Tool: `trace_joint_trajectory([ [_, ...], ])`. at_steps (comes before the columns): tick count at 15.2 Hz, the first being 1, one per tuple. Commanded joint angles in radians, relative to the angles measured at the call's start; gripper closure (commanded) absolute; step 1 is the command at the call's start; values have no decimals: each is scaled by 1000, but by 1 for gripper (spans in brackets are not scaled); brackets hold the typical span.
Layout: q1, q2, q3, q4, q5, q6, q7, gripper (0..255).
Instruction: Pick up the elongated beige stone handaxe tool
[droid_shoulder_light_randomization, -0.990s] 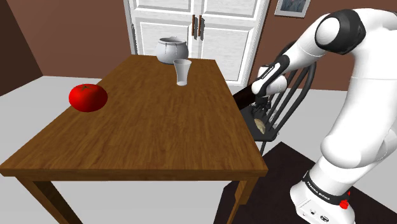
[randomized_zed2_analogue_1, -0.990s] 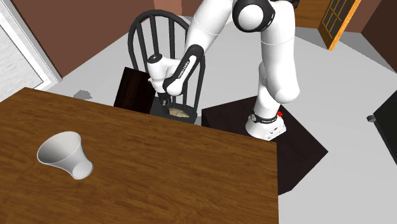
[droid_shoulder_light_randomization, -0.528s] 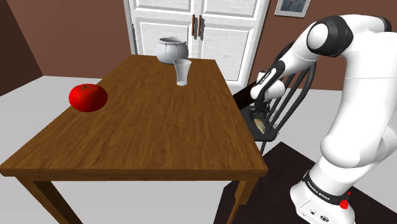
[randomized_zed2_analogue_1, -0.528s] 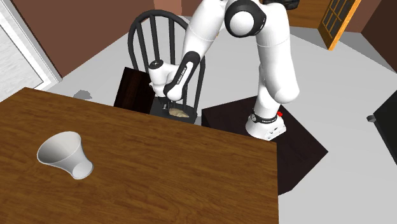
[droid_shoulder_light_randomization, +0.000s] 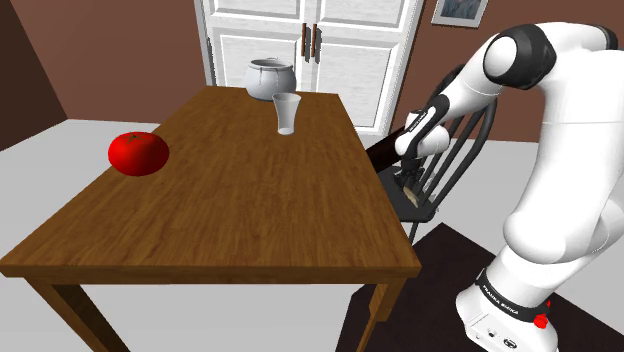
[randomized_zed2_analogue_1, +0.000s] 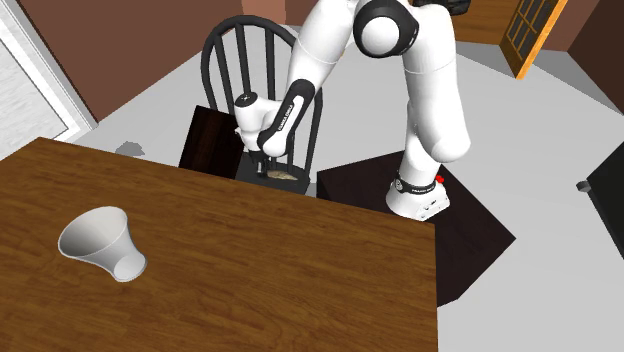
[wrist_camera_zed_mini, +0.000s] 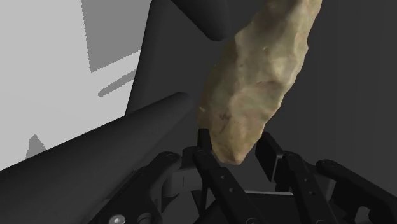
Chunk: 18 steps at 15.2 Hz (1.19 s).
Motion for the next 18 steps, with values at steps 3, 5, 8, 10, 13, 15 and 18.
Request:
trace_joint_trajectory([
  [3,3,2,1,-7,-1,-17,1,255],
  [5,6,-24,-3,-10,-5,-40,2,255],
  [8,10,-62,-7,-13,-11,-75,2,255],
  [10,13,-87,-10,-13,-16,-99,2,255],
  [13,16,-124,-14,-13,-22,-135,3,255],
  [15,18,-147,-16,-11,-26,-160,3,255],
  [18,20,-172,-17,-9,-30,-187,3,255],
])
